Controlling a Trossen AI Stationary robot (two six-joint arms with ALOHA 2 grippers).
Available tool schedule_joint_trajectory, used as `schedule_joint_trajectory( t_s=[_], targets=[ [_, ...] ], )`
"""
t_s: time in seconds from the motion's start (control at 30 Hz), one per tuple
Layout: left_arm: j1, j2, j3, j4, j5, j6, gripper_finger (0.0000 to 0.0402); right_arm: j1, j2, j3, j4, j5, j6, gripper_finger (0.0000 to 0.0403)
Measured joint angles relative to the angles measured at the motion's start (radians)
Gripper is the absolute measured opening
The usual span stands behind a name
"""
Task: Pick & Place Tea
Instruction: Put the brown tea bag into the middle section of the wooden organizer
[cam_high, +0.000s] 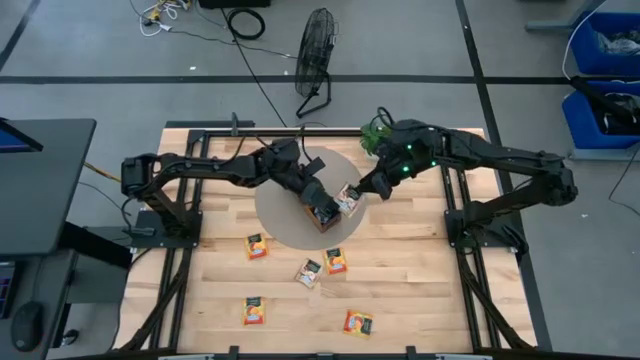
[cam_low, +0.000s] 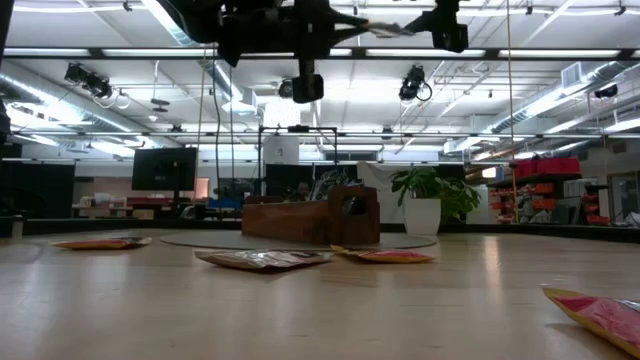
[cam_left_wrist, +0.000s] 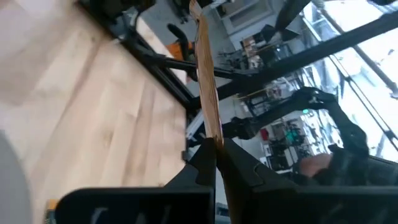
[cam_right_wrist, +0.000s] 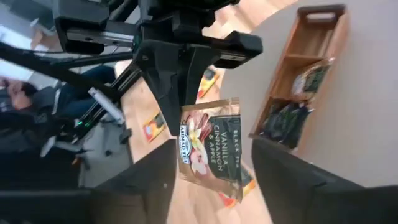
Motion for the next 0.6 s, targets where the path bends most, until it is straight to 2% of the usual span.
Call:
schedule_joint_trajectory(
  t_s=[0.17, 0.3, 0.43, 0.6],
  targets=[
    [-0.016, -0.001, 0.0, 0.007, 0.001, -0.011, 0.0009, -0.007, 0.025, 0.0, 0.008, -0.067, -0.001, 0.0258],
    [-0.02, -0.001, 0.0, 0.01, 0.006, -0.007, 0.0009, -0.007, 0.048, 0.0, 0.022, -0.113, 0.016, 0.0265],
    [-0.02, -0.001, 0.0, 0.011, 0.012, -0.006, 0.001, -0.007, 0.065, 0.0, 0.019, -0.121, 0.019, 0.0246],
    [-0.019, -0.001, 0.0, 0.011, 0.015, -0.002, 0.0009, -0.007, 0.068, 0.0, 0.032, -0.169, 0.018, 0.0197]
  ],
)
